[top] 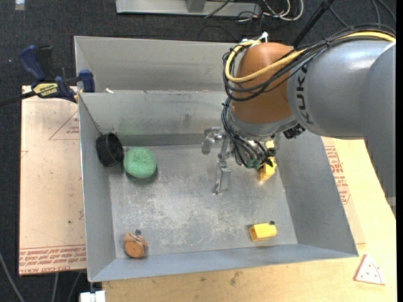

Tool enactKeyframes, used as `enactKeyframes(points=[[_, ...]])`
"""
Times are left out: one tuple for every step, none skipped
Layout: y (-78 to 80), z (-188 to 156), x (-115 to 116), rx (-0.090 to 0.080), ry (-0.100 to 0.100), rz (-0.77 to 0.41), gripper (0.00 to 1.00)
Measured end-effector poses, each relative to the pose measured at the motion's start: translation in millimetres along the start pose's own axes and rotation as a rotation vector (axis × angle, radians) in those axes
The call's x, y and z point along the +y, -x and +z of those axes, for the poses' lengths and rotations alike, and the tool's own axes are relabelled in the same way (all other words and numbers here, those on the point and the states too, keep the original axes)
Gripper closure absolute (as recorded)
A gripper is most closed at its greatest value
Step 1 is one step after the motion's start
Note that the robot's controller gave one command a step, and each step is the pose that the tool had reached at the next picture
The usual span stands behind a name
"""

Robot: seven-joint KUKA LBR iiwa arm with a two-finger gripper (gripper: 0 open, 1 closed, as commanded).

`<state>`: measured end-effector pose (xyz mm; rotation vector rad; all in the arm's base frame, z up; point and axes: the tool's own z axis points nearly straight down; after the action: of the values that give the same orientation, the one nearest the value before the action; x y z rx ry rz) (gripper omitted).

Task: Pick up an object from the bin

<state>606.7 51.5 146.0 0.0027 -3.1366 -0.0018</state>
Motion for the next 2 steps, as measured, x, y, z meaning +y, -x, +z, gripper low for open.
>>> enactKeyframes(points=[[1.1, -5, 0, -0.006, 0.0, 0.001, 0.0], [19.2, -23, 40, -0.006, -0.002, -0.037, 0.0]])
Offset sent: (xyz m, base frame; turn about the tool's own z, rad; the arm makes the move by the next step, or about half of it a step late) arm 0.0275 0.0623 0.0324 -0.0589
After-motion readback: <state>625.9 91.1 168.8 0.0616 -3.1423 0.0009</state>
